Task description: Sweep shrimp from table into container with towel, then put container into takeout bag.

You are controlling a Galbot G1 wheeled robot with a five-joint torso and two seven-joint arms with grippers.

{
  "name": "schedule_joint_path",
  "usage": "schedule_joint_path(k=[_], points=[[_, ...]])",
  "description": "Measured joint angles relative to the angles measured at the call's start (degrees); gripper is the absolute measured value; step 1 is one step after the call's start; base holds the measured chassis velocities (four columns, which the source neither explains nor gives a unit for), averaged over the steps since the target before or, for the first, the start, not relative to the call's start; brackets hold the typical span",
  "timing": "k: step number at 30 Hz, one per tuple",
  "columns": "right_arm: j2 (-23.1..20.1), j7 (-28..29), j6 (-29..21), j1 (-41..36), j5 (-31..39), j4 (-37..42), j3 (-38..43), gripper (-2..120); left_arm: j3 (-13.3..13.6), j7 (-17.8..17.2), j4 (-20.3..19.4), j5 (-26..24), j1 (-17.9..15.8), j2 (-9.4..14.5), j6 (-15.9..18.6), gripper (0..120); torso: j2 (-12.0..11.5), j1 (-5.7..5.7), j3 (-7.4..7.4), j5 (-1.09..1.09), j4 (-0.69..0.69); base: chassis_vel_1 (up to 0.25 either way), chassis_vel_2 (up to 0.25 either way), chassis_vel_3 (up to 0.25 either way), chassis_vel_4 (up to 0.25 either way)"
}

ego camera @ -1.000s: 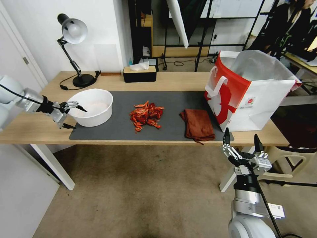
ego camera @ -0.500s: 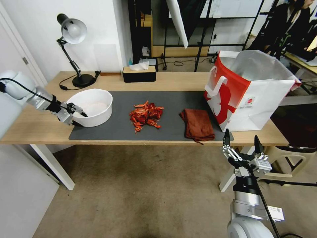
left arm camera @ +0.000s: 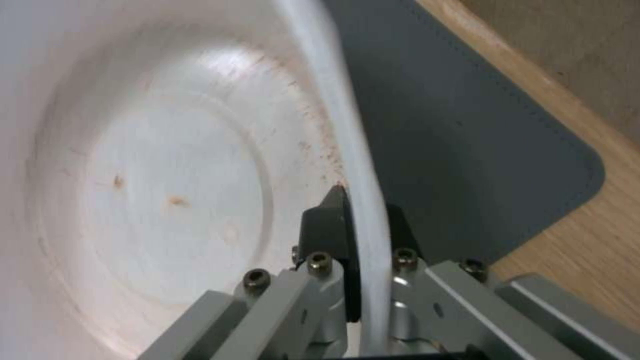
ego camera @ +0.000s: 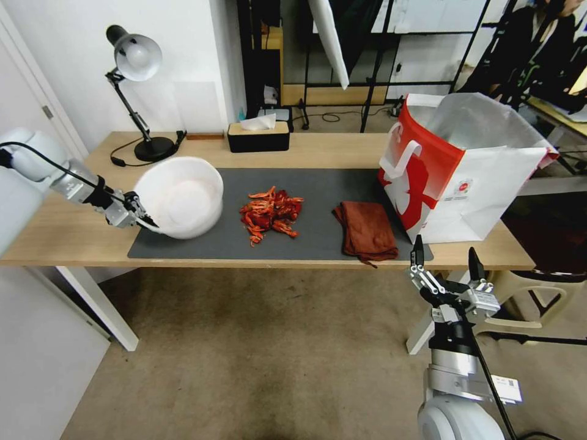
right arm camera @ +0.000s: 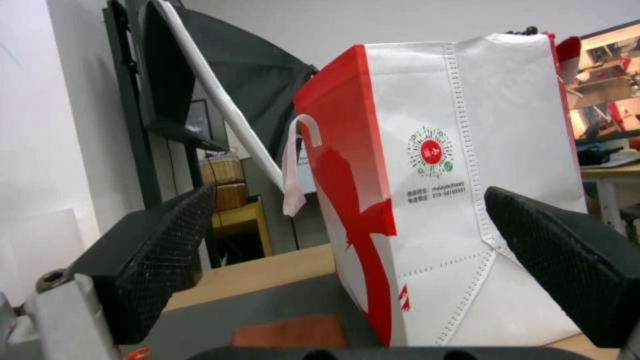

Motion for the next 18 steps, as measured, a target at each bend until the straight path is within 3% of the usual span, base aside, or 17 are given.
schedule_joint_path(k=[3, 5, 13, 16, 18], points=[[-0.3, 0.1, -0.2, 0.0, 0.2, 0.1, -0.1, 100, 0.0, 1.5, -1.9, -1.4, -0.7, 0.9, 0.0, 0, 0.0, 0.0, 0.0, 0.0, -0.01, 0.0, 0.0, 0.0, 0.0], [-0.6, 0.1, -0.4, 0.1, 0.2, 0.1, -0.1, 100, 0.1, 2.8, -6.5, -4.3, -1.1, 2.9, 0.0, 0, 0.0, 0.0, 0.0, 0.01, 0.01, 0.0, 0.0, 0.0, 0.0], [-1.3, 0.3, -1.2, 0.6, 0.7, 0.1, 0.0, 100, 0.8, 4.1, -15.6, -12.5, -1.2, 7.9, 0.0, 0, 0.0, 0.0, 0.0, 0.0, 0.01, 0.0, 0.0, 0.0, 0.0], [-1.5, 0.4, -1.3, 0.7, 0.9, 0.2, 0.1, 100, 0.8, 4.1, -18.8, -14.6, -0.6, 9.7, 0.0, 0, 0.0, 0.0, 0.0, 0.01, 0.0, 0.0, 0.0, 0.0, 0.0], [-1.7, 0.4, -1.6, 1.0, 1.0, 0.2, 0.1, 100, -1.2, 4.1, -23.1, -16.0, 1.7, 11.9, 0.1, 0, 0.0, 0.0, -0.01, 0.01, -0.01, 0.0, 0.0, 0.0, 0.0]])
